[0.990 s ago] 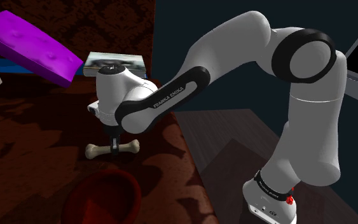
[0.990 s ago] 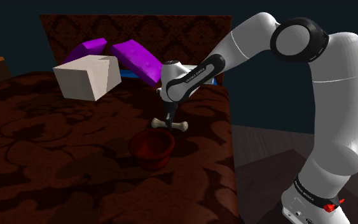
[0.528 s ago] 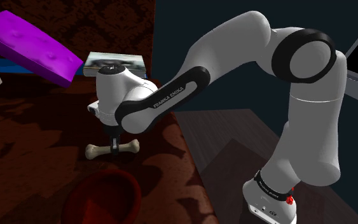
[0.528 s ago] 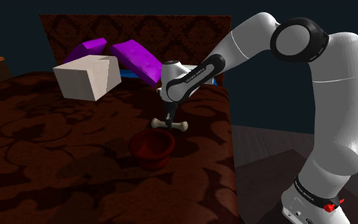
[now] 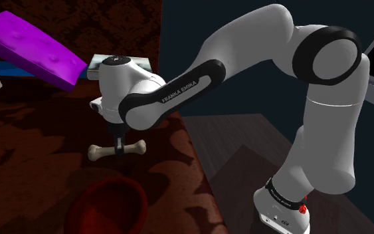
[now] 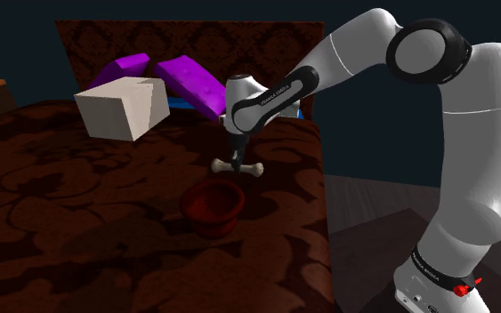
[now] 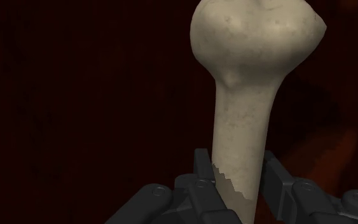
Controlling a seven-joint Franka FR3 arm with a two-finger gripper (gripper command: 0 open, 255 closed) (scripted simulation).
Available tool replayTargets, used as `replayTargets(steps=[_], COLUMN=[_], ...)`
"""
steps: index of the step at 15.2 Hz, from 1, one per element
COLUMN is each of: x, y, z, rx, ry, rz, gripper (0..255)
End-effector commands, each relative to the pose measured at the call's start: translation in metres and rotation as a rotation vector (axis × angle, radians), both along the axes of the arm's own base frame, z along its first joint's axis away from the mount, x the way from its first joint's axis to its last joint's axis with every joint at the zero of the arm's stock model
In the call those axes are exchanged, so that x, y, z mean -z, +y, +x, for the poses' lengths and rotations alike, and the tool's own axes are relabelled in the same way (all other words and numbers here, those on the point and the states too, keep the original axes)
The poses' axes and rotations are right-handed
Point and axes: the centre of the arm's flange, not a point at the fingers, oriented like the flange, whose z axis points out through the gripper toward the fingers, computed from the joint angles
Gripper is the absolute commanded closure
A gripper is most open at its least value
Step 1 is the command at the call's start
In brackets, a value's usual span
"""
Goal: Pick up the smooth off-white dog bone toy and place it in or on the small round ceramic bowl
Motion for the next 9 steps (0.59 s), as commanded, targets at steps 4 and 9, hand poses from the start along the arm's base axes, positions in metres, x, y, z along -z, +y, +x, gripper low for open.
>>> replayTargets(steps=[4, 9], x=[-0.027, -0.053], y=[0.001, 0.001], z=[-0.001, -0.001], rx=[0.0, 0.0], ry=[0.0, 0.0], rz=[0.0, 0.0], gripper=[255, 255])
